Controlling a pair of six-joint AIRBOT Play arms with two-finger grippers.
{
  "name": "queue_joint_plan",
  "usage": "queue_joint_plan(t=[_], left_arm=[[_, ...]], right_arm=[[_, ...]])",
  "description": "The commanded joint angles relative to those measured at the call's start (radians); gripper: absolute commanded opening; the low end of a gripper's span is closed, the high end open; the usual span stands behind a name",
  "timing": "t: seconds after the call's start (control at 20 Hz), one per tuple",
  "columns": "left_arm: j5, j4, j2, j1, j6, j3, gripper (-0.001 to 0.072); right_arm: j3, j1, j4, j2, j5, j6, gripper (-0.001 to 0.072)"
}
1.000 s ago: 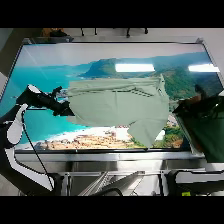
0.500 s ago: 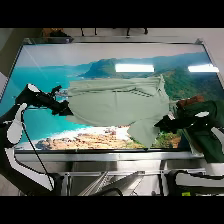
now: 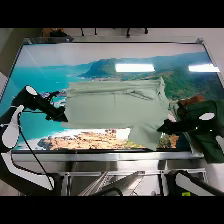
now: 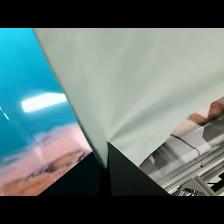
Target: Fold the shirts.
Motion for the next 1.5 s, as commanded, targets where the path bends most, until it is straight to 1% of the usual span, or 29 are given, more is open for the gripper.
queue_joint_plan(t=[0.0, 0.1, 0.2, 0.3, 0.4, 0.5, 0.65, 0.75, 0.9, 1.0, 1.1, 1.2, 1.25, 1.3, 1.35, 1.4, 1.45], left_arm=[[-0.023, 0.050, 0.077, 0.057, -0.009, -0.144, 0.0012], [-0.035, 0.050, 0.121, 0.100, -0.004, -0.218, 0.0012], [-0.025, 0.048, 0.162, 0.146, -0.002, -0.266, 0.0012], [-0.013, 0.039, 0.197, 0.162, -0.005, -0.269, 0.0012], [-0.008, 0.039, 0.214, 0.145, -0.010, -0.208, 0.0012], [0.017, 0.039, 0.211, 0.113, -0.023, -0.110, 0.0012], [0.036, 0.040, 0.148, 0.050, -0.029, 0.064, 0.0013], [0.037, 0.040, 0.071, 0.013, -0.033, 0.175, 0.0013], [0.054, 0.040, -0.055, -0.019, -0.048, 0.303, 0.0014], [0.069, 0.040, -0.143, -0.032, -0.058, 0.382, 0.0013], [0.072, 0.040, -0.229, -0.041, -0.069, 0.460, 0.0013], [0.057, 0.038, -0.294, -0.046, -0.091, 0.527, 0.0013], [0.052, 0.037, -0.313, -0.048, -0.092, 0.551, 0.0015], [0.044, 0.029, -0.324, -0.054, -0.095, 0.575, 0.0018], [0.033, 0.011, -0.328, -0.054, -0.091, 0.597, 0.0070], [0.028, 0.000, -0.326, -0.060, -0.091, 0.619, 0.0465], [0.018, -0.008, -0.326, -0.060, -0.096, 0.645, 0.0689]], right_arm=[[-0.085, 0.000, -0.145, 0.191, 0.066, 0.112, 0.0019], [-0.087, 0.000, -0.231, 0.277, 0.072, 0.164, 0.0019], [-0.087, 0.000, -0.267, 0.324, 0.072, 0.159, 0.0019], [-0.079, 0.001, -0.250, 0.335, 0.039, 0.138, 0.0019], [-0.034, 0.001, -0.168, 0.315, -0.045, 0.066, 0.0019], [0.064, 0.001, -0.080, 0.226, -0.114, -0.024, 0.0019], [0.249, 0.005, 0.122, -0.002, -0.144, -0.187, 0.0019], [0.368, 0.028, 0.176, -0.147, -0.179, -0.247, 0.0020], [0.512, 0.070, 0.193, -0.331, -0.223, -0.284, 0.0020], [0.566, 0.086, 0.193, -0.427, -0.232, -0.287, 0.0020], [0.587, 0.101, 0.193, -0.498, -0.249, -0.291, 0.0020], [0.589, 0.113, 0.193, -0.531, -0.278, -0.306, 0.0024], [0.590, 0.113, 0.192, -0.530, -0.280, -0.309, 0.0053], [0.599, 0.108, 0.189, -0.521, -0.274, -0.309, 0.0241], [0.616, 0.099, 0.179, -0.504, -0.259, -0.308, 0.0413], [0.633, 0.087, 0.167, -0.485, -0.241, -0.304, 0.0509], [0.647, 0.070, 0.153, -0.465, -0.233, -0.297, 0.0615]])
